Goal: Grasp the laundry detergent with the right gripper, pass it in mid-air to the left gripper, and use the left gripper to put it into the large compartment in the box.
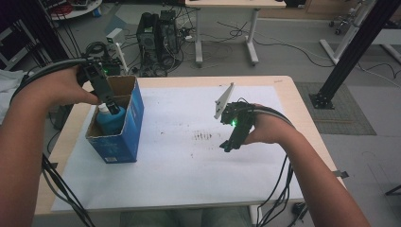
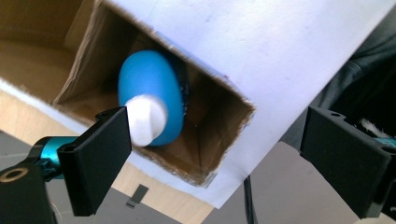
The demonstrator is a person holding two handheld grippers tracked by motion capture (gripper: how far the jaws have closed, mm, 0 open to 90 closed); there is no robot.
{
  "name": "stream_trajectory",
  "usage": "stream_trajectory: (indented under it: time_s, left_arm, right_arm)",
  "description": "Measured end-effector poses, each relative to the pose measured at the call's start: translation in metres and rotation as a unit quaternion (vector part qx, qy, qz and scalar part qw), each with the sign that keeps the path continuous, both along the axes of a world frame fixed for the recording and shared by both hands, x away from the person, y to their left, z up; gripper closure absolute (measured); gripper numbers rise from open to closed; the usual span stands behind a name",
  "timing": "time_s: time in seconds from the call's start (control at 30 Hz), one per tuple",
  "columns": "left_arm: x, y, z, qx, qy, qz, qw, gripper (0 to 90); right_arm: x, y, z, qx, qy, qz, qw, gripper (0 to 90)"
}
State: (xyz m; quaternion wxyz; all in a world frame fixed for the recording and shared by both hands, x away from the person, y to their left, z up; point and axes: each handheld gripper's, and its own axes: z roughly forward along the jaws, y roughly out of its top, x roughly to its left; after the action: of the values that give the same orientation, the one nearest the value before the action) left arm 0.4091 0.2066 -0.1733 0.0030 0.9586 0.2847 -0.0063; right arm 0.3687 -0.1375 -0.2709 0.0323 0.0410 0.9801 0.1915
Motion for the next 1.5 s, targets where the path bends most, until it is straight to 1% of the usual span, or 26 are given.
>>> stream_trajectory:
  time_s: [0.03,0.13,0.2,0.23,0.27,0.3,0.33,0.37,0.4,0.43,0.47,0.6,0.77,1.0,1.03,1.07,1.1,1.13,1.17,1.2,1.27,1.37,1.4,1.43,1.47,1.5]
  left_arm:
    - [-0.001,-0.004,0.000,0.001,-0.003,-0.004,1.0000,7.4]
    - [-0.005,-0.018,0.000,0.007,0.005,-0.036,0.9993,6.5]
    - [-0.006,-0.027,-0.001,0.009,0.003,-0.055,0.9984,6.6]
    - [-0.007,-0.032,-0.002,0.008,0.010,-0.071,0.9974,6.6]
    - [-0.008,-0.036,-0.004,0.002,0.010,-0.071,0.9974,6.6]
    - [-0.008,-0.039,-0.004,0.005,0.015,-0.082,0.9965,6.6]
    - [-0.009,-0.043,-0.006,0.005,0.016,-0.089,0.9959,6.6]
    - [-0.008,-0.047,-0.006,0.007,0.013,-0.104,0.9945,6.6]
    - [-0.009,-0.050,-0.008,0.000,0.012,-0.105,0.9944,6.6]
    - [-0.009,-0.054,-0.008,0.002,0.014,-0.122,0.9925,6.6]
    - [-0.009,-0.057,-0.009,-0.002,0.014,-0.130,0.9914,6.6]
    - [-0.013,-0.071,-0.014,-0.009,0.012,-0.152,0.9882,6.6]
    - [-0.011,-0.085,-0.028,0.002,0.016,-0.161,0.9868,6.6]
    - [-0.010,-0.106,-0.051,0.002,0.028,-0.186,0.9822,6.6]
    - [-0.011,-0.109,-0.055,0.002,0.032,-0.188,0.9816,6.6]
    - [-0.011,-0.112,-0.058,0.003,0.033,-0.190,0.9813,6.6]
    - [-0.010,-0.115,-0.061,0.005,0.031,-0.197,0.9799,6.6]
    - [-0.010,-0.118,-0.064,0.003,0.034,-0.199,0.9794,6.6]
    - [-0.009,-0.120,-0.066,0.005,0.032,-0.203,0.9787,6.6]
    - [-0.009,-0.122,-0.069,0.001,0.039,-0.199,0.9792,6.6]
    - [-0.007,-0.125,-0.074,0.002,0.034,-0.203,0.9786,6.6]
    - [-0.005,-0.129,-0.078,0.000,0.036,-0.195,0.9801,6.6]
    - [-0.005,-0.129,-0.081,-0.002,0.035,-0.197,0.9798,6.6]
    - [-0.004,-0.131,-0.080,0.000,0.037,-0.194,0.9802,6.6]
    - [-0.004,-0.131,-0.081,-0.003,0.032,-0.195,0.9803,6.6]
    - [-0.003,-0.131,-0.080,-0.002,0.036,-0.196,0.9799,6.6]
  right_arm:
    - [0.000,0.000,0.001,-0.001,-0.001,0.000,1.0000,13.1]
    - [0.000,-0.001,0.004,-0.010,0.003,-0.001,0.9999,13.1]
    - [0.001,-0.002,0.006,-0.014,0.001,-0.002,0.9999,13.1]
    - [0.001,-0.003,0.007,-0.015,0.003,-0.002,0.9999,13.1]
    - [0.001,-0.004,0.008,-0.018,0.003,-0.003,0.9998,13.1]
    - [0.002,-0.004,0.009,-0.019,0.001,-0.002,0.9998,13.1]
    - [0.002,-0.005,0.010,-0.023,0.003,-0.004,0.9997,13.1]
    - [0.002,-0.005,0.011,-0.026,0.004,-0.001,0.9996,13.1]
    - [0.001,-0.006,0.010,-0.024,0.004,-0.001,0.9997,13.1]
    - [0.002,-0.006,0.010,-0.028,0.006,0.000,0.9996,13.1]
    - [0.002,-0.006,0.011,-0.030,0.006,-0.001,0.9995,13.1]
    - [0.005,-0.007,0.010,-0.039,0.010,0.000,0.9992,13.1]
    - [0.009,-0.008,0.010,-0.050,0.017,0.004,0.9986,13.1]
    - [0.016,-0.010,0.003,-0.066,0.025,0.002,0.9975,13.1]
    - [0.016,-0.010,0.002,-0.068,0.029,-0.004,0.9973,13.1]
    - [0.016,-0.009,0.001,-0.069,0.029,-0.011,0.9971,13.1]
    - [0.018,-0.010,0.001,-0.076,0.031,-0.001,0.9966,13.1]
    - [0.018,-0.009,0.000,-0.079,0.034,-0.010,0.9963,13.1]
    - [0.019,-0.010,-0.001,-0.076,0.033,-0.008,0.9965,13.2]
    - [0.019,-0.010,-0.002,-0.073,0.035,-0.006,0.9967,13.1]
    - [0.021,-0.010,-0.001,-0.084,0.035,-0.004,0.9959,13.1]
    - [0.022,-0.011,-0.002,-0.084,0.038,-0.005,0.9958,13.1]
    - [0.021,-0.012,-0.002,-0.081,0.038,-0.011,0.9959,13.1]
    - [0.023,-0.013,-0.002,-0.083,0.037,-0.005,0.9959,13.1]
    - [0.021,-0.014,-0.003,-0.076,0.038,-0.016,0.9962,13.1]
    - [0.022,-0.015,-0.002,-0.081,0.039,-0.013,0.9958,13.1]
